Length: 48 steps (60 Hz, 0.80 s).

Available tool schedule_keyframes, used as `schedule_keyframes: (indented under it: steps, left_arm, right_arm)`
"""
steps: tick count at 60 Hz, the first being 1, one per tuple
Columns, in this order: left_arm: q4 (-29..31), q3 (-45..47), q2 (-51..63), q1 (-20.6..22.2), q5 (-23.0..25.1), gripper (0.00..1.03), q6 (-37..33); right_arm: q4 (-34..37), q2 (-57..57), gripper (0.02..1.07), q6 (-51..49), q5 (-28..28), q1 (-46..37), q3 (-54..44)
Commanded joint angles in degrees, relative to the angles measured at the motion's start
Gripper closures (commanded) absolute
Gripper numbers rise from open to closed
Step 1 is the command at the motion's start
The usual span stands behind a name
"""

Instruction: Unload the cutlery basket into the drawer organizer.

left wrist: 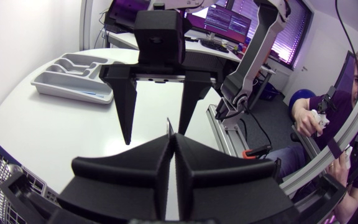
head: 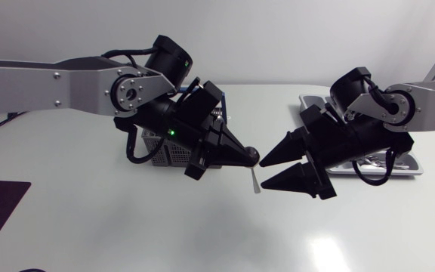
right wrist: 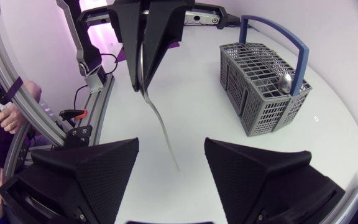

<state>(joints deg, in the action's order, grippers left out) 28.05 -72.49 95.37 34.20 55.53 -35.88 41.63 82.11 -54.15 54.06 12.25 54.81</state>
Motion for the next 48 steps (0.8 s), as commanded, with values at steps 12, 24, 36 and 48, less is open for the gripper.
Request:
schedule_keyframes:
  steps: [12, 24, 36, 48]
  left_arm:
    - [0.34, -1.43, 0.96, 0.26, 2.13, 0.98, -0.95]
    - [0.34, -1.43, 1.04, 0.43, 2.66, 0.98, -0.86]
    - [0.34, -1.34, 1.04, 0.43, 2.74, 0.98, -0.77]
    - [0.25, -1.34, 1.31, 0.52, 2.83, 0.98, -0.77]
  right_arm:
    - [0.82, -0.02, 0.49, 0.89, 1.13, 1.55, 0.74]
    - [0.82, 0.07, 0.49, 1.33, 1.13, 2.87, 1.18]
    - [0.65, -0.28, 0.57, 1.33, 1.13, 3.13, 1.36]
    - [0.12, -1.07, 0.77, 1.5, 1.31, 3.66, 1.36]
